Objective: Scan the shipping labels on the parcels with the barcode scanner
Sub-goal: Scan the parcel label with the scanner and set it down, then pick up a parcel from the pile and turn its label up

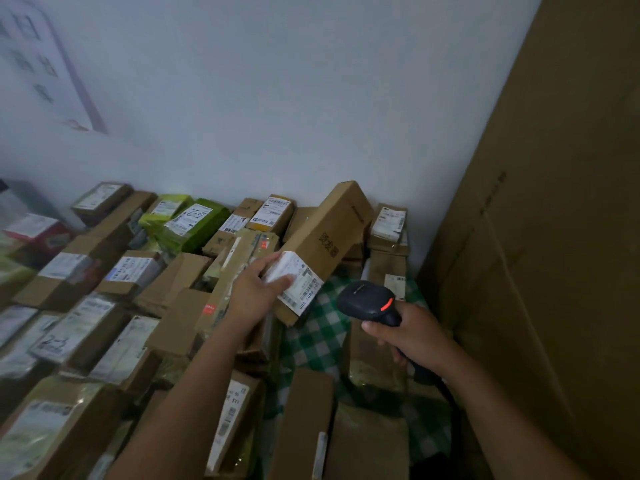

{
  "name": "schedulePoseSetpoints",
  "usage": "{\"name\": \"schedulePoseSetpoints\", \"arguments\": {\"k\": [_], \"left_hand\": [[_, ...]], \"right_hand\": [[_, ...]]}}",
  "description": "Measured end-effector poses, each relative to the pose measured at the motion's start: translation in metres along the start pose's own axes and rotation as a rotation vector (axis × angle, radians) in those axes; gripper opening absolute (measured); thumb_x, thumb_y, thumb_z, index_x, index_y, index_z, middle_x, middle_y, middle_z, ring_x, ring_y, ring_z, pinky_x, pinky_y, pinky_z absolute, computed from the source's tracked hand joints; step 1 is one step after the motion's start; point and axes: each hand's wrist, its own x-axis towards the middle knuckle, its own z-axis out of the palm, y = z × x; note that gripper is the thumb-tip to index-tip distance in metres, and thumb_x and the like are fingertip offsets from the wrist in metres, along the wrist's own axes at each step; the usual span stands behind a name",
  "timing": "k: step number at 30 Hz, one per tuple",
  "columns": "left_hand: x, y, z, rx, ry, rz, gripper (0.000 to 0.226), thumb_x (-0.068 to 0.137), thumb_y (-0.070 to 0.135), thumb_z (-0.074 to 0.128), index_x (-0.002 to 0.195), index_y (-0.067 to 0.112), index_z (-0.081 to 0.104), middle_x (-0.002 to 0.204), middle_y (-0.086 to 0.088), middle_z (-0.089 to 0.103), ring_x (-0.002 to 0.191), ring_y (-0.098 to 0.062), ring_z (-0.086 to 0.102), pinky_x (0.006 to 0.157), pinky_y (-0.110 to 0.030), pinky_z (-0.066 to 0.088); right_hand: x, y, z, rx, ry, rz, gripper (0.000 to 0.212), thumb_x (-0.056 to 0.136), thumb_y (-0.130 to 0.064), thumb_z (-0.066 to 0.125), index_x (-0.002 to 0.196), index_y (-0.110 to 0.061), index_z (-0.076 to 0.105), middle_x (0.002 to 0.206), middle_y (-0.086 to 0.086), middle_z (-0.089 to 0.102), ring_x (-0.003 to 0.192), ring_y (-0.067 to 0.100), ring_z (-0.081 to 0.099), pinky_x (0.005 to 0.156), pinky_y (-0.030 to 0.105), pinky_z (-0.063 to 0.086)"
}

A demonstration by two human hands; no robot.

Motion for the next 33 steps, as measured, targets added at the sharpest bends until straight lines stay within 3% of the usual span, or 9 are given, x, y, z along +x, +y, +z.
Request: {"name": "schedulePoseSetpoints", "arguments": {"k": [2,6,10,21,24,29,33], "left_hand": [[0.001,0.003,-0.005,0.059,-0.014,0.003,0.049,0.090,0.022,0.070,0.137,0.028,0.055,0.120,0.001,0.062,0.080,-0.002,0.064,0.052,-0.008,0.049],[0.001,0.005,-0.008,0.125,-0.028,0.013,0.052,0.090,0.024,0.070,0.140,0.029,0.053,0.123,-0.002,0.062,0.080,-0.002,0.063,0.049,-0.007,0.046],[-0.002,0.007,-0.008,0.130,-0.020,0.011,0.053,0.090,0.024,0.070,0.140,0.031,0.052,0.123,-0.001,0.062,0.081,-0.004,0.065,0.049,-0.010,0.048],[-0.005,0.005,-0.006,0.136,-0.005,0.008,0.051,0.093,0.025,0.067,0.141,0.030,0.050,0.119,0.003,0.061,0.080,0.000,0.063,0.049,-0.010,0.047],[-0.004,0.001,0.000,0.092,0.009,0.000,0.047,0.093,0.024,0.066,0.138,0.028,0.051,0.117,0.002,0.063,0.081,-0.002,0.064,0.055,-0.013,0.051],[-0.008,-0.014,0.018,0.130,-0.001,-0.039,0.039,0.097,0.032,0.059,0.135,0.028,0.048,0.102,0.011,0.061,0.078,-0.003,0.065,0.057,-0.017,0.049],[-0.006,-0.042,0.042,0.186,-0.079,-0.100,0.041,0.102,0.040,0.047,0.136,0.018,0.043,0.093,0.012,0.061,0.077,-0.002,0.064,0.060,-0.017,0.050]], "right_hand": [[-0.003,-0.003,-0.002,-0.025,0.009,-0.020,0.014,0.086,-0.031,0.072,0.084,-0.021,0.062,0.071,0.008,0.068,0.041,0.008,0.055,0.047,0.027,0.047],[-0.007,-0.009,-0.005,-0.090,-0.013,-0.037,0.015,0.086,-0.036,0.072,0.090,-0.024,0.063,0.073,0.007,0.069,0.042,0.006,0.056,0.048,0.026,0.049],[-0.012,-0.013,-0.006,-0.118,-0.057,-0.026,0.022,0.086,-0.036,0.071,0.103,-0.025,0.062,0.074,0.000,0.066,0.042,0.002,0.056,0.047,0.023,0.048],[-0.013,-0.016,-0.003,-0.118,-0.082,0.012,0.025,0.087,-0.035,0.071,0.108,-0.025,0.060,0.083,-0.003,0.066,0.049,0.001,0.058,0.049,0.018,0.047],[-0.011,-0.015,-0.003,-0.123,-0.090,0.018,0.026,0.087,-0.036,0.070,0.110,-0.026,0.060,0.083,-0.002,0.067,0.050,0.004,0.059,0.049,0.019,0.047],[-0.002,-0.006,-0.008,-0.013,0.020,-0.008,0.014,0.088,-0.034,0.069,0.092,-0.023,0.062,0.070,0.006,0.068,0.045,0.012,0.057,0.049,0.028,0.049],[0.012,0.005,-0.014,0.143,0.141,0.025,0.023,0.090,-0.032,0.067,0.081,-0.011,0.062,0.058,0.002,0.064,0.044,0.018,0.055,0.049,0.032,0.047]]}}
